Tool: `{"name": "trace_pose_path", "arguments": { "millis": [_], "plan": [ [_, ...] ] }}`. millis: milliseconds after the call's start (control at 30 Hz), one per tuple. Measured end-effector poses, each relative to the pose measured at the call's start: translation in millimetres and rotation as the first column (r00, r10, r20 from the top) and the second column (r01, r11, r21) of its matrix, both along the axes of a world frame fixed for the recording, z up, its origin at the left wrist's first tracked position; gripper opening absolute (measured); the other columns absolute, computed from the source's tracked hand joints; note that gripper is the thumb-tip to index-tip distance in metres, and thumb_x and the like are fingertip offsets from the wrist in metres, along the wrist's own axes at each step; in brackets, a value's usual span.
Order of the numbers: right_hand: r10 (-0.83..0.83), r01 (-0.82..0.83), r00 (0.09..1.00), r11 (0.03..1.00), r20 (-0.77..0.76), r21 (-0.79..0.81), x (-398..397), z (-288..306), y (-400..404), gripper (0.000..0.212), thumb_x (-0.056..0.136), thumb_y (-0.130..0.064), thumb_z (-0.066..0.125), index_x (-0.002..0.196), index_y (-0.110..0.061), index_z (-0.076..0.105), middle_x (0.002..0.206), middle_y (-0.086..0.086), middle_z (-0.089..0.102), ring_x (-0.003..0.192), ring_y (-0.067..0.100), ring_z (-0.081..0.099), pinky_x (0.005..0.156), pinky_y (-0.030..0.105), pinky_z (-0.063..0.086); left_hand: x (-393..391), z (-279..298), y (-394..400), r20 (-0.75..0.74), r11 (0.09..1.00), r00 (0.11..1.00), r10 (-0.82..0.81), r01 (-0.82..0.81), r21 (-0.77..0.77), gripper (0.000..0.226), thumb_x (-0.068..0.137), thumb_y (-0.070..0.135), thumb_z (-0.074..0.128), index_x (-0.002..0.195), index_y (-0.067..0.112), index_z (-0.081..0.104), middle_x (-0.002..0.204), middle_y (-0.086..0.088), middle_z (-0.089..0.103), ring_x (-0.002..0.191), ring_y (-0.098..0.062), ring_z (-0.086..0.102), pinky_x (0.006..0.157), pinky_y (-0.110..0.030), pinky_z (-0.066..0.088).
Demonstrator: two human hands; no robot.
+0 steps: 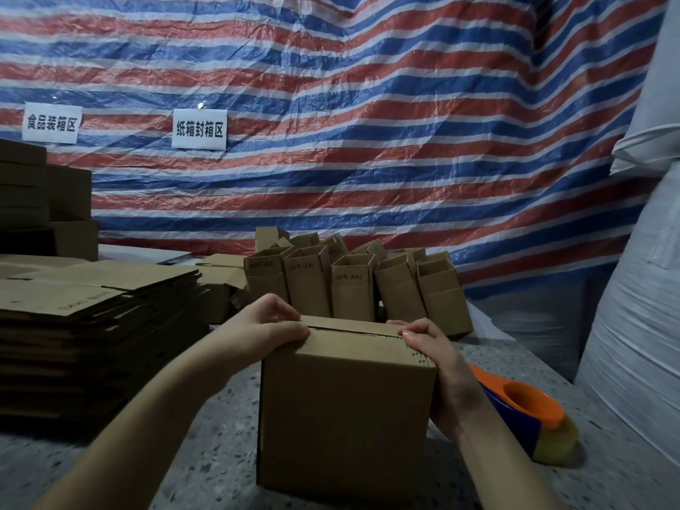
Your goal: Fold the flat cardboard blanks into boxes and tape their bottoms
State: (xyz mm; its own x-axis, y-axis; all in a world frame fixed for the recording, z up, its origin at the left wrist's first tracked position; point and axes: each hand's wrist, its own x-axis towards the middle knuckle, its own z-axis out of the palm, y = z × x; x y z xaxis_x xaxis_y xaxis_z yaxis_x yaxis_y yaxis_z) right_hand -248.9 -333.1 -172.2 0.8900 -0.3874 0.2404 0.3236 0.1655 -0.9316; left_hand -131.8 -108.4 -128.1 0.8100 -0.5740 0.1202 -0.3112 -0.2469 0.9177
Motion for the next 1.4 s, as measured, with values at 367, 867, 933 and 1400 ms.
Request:
{"name": "trace_pose_path", "arguments": {
  "millis": [367, 867, 933, 1400],
  "plan": [
    [0.024, -0.024, 0.999, 1.0, -0.048, -0.004, -2.4, 4.3, 2.9, 0.023, 0.077, -0.029, 0.068, 0.095, -0.014, 0.068, 0.127, 0.018, 0.06, 0.104, 0.036, 0.064, 0.074, 0.038, 0.059, -41.3, 8.5, -41.3, 0.632, 0.796, 0.692, -0.348, -0.138, 0.59, 0.065, 0.098, 0.065, 0.017, 0.154, 0.035, 0.022, 0.164, 0.009, 0.017, 0.15, -0.008, 0.01, 0.12, -0.041, 0.001],
    [-0.409, -0.261, 0.88, 0.006, -0.24, -0.965, -10.0, 54.2, 35.4, 0.058, 0.107, -0.049, 0.017, 0.16, -0.03, 0.004, 0.169, -0.011, 0.002, 0.152, 0.004, -0.001, 0.118, 0.028, -0.003, -40.1, -2.1, -39.5, 0.747, 0.785, 0.558, -0.361, -0.251, 0.567, 0.084, 0.081, 0.076, 0.017, 0.154, 0.035, 0.025, 0.16, 0.009, 0.03, 0.146, -0.01, 0.026, 0.119, -0.044, 0.023],
    [-0.413, -0.273, 0.869, 0.058, -0.272, -0.96, -11.2, 51.7, 37.2, 0.057, 0.108, -0.048, 0.019, 0.161, -0.029, 0.007, 0.169, -0.009, 0.007, 0.153, 0.006, 0.004, 0.119, 0.029, 0.001, -39.0, -2.6, -39.9, 0.743, 0.77, 0.554, -0.375, -0.261, 0.583, 0.079, 0.087, 0.075, 0.025, 0.155, 0.034, 0.02, 0.161, 0.008, 0.026, 0.147, -0.01, 0.024, 0.12, -0.044, 0.021],
    [-0.63, -0.202, 0.727, 0.185, -0.274, -0.962, -33.7, 62.5, -46.6, 0.064, 0.106, -0.055, 0.023, 0.156, -0.016, 0.028, 0.162, 0.007, 0.03, 0.147, 0.024, 0.03, 0.119, 0.042, 0.028, -40.1, -2.9, -40.2, 0.74, 0.754, 0.564, -0.366, -0.287, 0.591, 0.107, 0.062, 0.092, -0.003, 0.154, 0.041, 0.018, 0.161, 0.015, 0.021, 0.146, -0.009, 0.026, 0.115, -0.038, 0.023]
  ]
}}
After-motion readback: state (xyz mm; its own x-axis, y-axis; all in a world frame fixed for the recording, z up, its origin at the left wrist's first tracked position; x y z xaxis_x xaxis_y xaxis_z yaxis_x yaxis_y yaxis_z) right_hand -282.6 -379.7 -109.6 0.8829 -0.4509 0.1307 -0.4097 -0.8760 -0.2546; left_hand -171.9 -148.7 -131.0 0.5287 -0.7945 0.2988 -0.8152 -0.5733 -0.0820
